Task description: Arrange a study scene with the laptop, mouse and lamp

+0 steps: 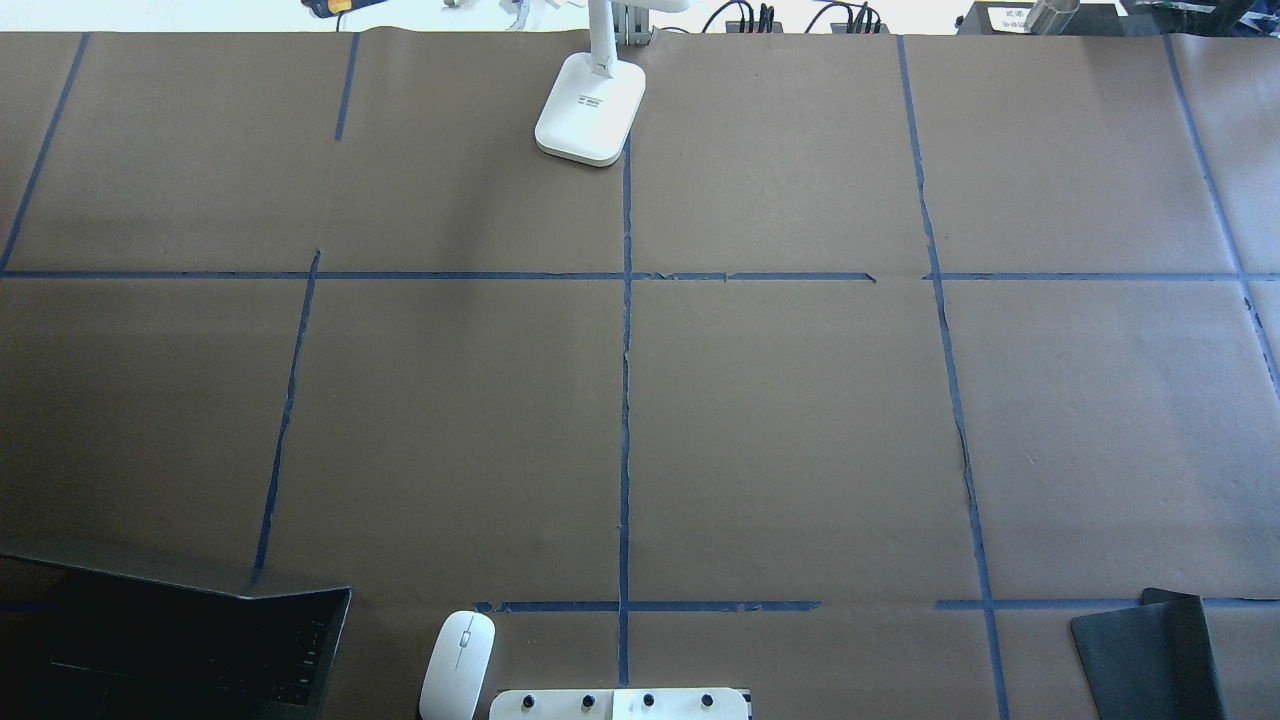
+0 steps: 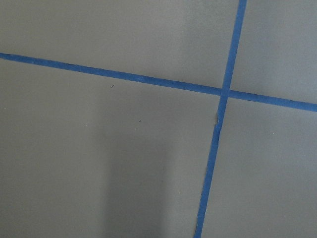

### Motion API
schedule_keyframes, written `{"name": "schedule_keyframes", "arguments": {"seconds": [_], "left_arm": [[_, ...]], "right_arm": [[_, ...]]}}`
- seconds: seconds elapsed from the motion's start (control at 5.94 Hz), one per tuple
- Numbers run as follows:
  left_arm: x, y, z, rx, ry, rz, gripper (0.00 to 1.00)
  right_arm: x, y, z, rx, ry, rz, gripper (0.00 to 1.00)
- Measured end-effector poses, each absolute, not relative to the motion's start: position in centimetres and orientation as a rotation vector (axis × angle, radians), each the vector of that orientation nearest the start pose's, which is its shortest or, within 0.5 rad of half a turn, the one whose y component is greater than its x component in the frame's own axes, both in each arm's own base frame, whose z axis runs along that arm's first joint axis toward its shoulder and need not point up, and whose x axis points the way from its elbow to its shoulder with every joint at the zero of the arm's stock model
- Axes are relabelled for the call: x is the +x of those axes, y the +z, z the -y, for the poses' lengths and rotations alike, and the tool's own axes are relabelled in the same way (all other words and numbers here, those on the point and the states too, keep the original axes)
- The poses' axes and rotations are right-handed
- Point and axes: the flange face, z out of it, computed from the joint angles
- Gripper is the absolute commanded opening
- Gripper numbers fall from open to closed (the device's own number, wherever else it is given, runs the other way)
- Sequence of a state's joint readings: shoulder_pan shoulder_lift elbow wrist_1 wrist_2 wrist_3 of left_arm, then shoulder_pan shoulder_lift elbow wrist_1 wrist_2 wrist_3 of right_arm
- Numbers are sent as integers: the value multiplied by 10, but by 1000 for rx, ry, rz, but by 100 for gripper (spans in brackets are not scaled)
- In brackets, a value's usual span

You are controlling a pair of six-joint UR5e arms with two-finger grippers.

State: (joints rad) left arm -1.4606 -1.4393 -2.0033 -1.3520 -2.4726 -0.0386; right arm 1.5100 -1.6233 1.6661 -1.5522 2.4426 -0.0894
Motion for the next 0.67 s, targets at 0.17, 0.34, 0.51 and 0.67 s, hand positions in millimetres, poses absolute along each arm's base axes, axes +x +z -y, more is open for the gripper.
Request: {"name": "schedule_keyframes", "arguments": {"seconds": [0.17,0.34,0.51,0.67], "left_arm": [[11,494,402,-50,14,-910,100],[23,467,375,-119,-116,-912,100],[36,442,355,-192,-237,-910,100],[53,419,340,-264,-334,-905,100]], "right_arm": [[28,628,475,69,-167,871,100],[28,629,475,68,-166,874,100],[28,630,473,65,-165,877,100],[29,639,464,61,-166,875,100]]}}
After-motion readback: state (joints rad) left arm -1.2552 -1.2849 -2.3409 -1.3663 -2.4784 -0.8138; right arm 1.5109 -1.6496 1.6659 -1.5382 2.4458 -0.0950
